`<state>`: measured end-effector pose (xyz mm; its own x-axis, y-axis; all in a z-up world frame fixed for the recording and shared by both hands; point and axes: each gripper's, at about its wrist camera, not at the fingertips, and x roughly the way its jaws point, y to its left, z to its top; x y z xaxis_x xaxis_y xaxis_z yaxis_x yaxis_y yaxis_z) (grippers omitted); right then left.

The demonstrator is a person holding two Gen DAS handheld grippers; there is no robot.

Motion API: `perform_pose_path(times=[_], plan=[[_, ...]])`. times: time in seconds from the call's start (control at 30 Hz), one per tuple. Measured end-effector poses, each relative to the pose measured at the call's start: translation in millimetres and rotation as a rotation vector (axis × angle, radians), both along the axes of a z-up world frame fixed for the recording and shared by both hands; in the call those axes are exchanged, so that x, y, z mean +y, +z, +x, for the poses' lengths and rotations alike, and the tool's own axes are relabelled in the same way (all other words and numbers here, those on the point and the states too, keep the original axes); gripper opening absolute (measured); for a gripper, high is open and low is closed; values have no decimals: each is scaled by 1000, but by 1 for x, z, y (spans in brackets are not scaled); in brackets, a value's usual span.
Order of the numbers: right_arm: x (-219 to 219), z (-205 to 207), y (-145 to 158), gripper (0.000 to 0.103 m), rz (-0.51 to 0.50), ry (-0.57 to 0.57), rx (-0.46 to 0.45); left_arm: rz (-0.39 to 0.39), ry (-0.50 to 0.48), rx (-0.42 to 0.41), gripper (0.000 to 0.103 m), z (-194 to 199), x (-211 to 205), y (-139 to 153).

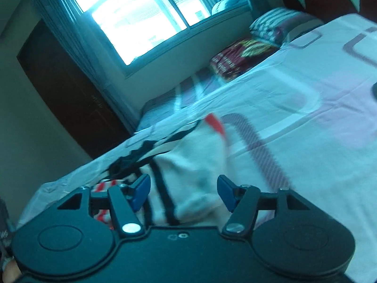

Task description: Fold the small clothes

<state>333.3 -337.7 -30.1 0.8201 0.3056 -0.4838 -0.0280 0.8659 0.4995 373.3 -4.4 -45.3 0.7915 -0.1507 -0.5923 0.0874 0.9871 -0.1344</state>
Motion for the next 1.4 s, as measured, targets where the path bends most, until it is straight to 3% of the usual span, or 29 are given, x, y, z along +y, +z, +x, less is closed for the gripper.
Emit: perform_pose_path(times=[0.13,0.27,0.47,0.53,0.57,0.6,0.63,0.67,0.7,0.73,0.77,0.9,1.03,1.23,1.27,1.3,1.4], plan=[[33,27,-7,60,96,80,34,74,173,-15,55,-55,83,0],[65,55,-23,57,174,129,92,123,275,41,55,-72,135,-17],[93,89,-42,56,207,124,180,144,250,80,55,-50,160,-42],[102,95,-42,47,166,123,192,145,235,83,55,-42,164,-48],[107,98,-42,34,139,133,198,159,233,87,55,-36,165,-51],[111,101,-42,15,109,147,202,169,227,83,55,-32,160,-52],[115,101,-41,8,79,158,196,184,222,74,55,-31,159,-51],[115,98,-37,7,58,176,168,206,219,71,55,-29,159,-52],[116,94,-30,6,32,187,125,206,212,80,40,-22,157,-54],[117,89,-22,6,-8,193,84,173,204,90,34,-18,159,-53],[116,83,-14,6,-37,193,48,140,206,96,31,-17,162,-52],[104,60,13,6,-83,210,-47,147,199,100,31,-11,157,-52],[92,50,1,6,-173,190,-10,135,198,106,31,-10,157,-52],[80,48,-32,7,-142,169,90,148,182,119,31,-8,155,-51],[78,45,-33,8,-131,164,95,151,179,120,31,-7,155,-51],[76,45,-34,16,-117,155,98,156,174,121,31,-7,154,-51],[66,47,-42,23,-66,114,114,160,152,106,31,-12,153,-50]])
